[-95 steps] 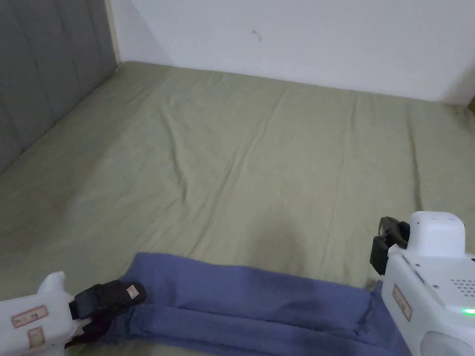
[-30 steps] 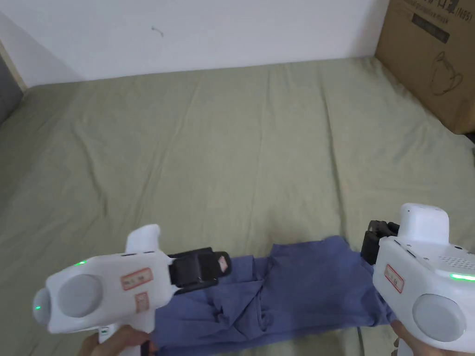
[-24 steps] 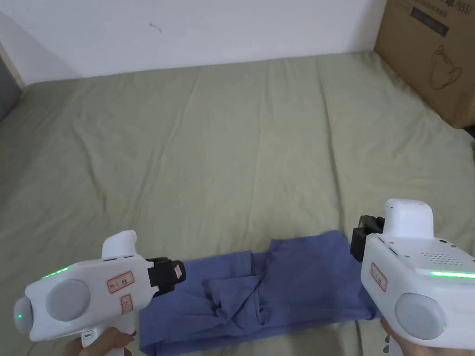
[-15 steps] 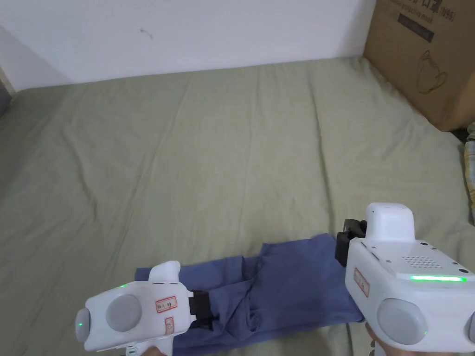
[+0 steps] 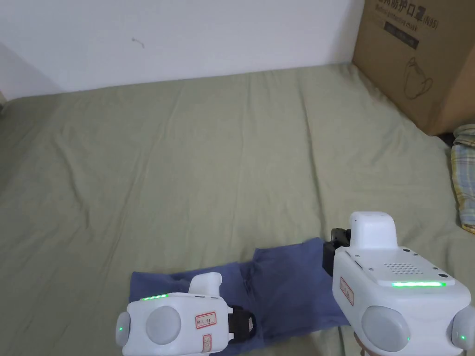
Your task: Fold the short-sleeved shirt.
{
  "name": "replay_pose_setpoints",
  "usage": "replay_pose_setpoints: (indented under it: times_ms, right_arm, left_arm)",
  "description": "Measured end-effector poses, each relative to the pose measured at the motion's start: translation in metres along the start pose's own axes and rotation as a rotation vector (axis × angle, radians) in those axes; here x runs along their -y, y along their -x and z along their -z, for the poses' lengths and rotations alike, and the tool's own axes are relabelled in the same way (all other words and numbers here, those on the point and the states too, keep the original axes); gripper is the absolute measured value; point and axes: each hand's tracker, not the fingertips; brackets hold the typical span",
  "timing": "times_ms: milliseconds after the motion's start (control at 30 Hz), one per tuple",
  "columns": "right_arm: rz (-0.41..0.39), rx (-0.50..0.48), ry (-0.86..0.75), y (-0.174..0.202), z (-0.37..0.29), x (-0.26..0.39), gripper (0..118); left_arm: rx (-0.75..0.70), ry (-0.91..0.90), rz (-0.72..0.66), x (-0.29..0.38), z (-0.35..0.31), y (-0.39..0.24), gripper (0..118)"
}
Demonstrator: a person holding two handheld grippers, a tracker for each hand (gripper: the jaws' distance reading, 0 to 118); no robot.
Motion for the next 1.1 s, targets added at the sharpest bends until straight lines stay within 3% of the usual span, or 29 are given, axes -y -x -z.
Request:
replay_pose_setpoints:
  times_ms: [333,433,533,567,667,700,767,967,1000,1033,1067,1100]
  right_arm:
    - [-0.012,0.001,-0.012,0.008,-0.004,-0.007,1]
    - [-0.030,-0.014,-0.006,0.018,-0.002,-0.006,1]
    - [-0.061,-0.027,0.005,0.030,0.001,-0.005,1]
    - [-0.072,-0.030,0.009,0.035,0.002,-0.005,1]
    - [-0.097,-0.030,0.017,0.048,0.005,-0.004,1]
    - [-0.107,-0.039,0.020,0.052,0.005,-0.005,1]
    - [-0.129,-0.045,0.021,0.059,0.006,-0.005,1]
    - [-0.175,-0.052,0.036,0.071,0.009,-0.005,1]
    - [-0.180,-0.049,0.039,0.072,0.009,-0.006,1]
    - [-0.183,-0.047,0.042,0.072,0.009,-0.006,1]
    - [-0.183,-0.048,0.046,0.072,0.009,-0.007,1]
    - [-0.178,-0.055,0.048,0.071,0.007,-0.009,1]
  left_arm:
    - [0.039,-0.277,-0.180,-0.009,-0.122,0.078,0]
    - [-0.044,-0.305,-0.254,0.008,-0.145,0.120,0]
    - [0.006,-0.289,-0.328,0.029,-0.155,0.149,2]
    - [0.034,-0.283,-0.359,0.034,-0.157,0.159,16]
    - [0.085,-0.298,-0.456,0.043,-0.148,0.174,89]
    - [0.103,-0.305,-0.475,0.045,-0.143,0.176,103]
    - [0.179,-0.296,-0.490,0.042,-0.130,0.178,112]
    - [0.359,-0.281,-0.538,0.024,-0.085,0.193,111]
    - [0.396,-0.264,-0.541,0.019,-0.080,0.195,101]
    - [0.415,-0.237,-0.559,0.018,-0.076,0.196,73]
    - [0.381,-0.239,-0.570,0.017,-0.074,0.197,9]
    - [0.254,-0.237,-0.544,0.016,-0.074,0.197,10]
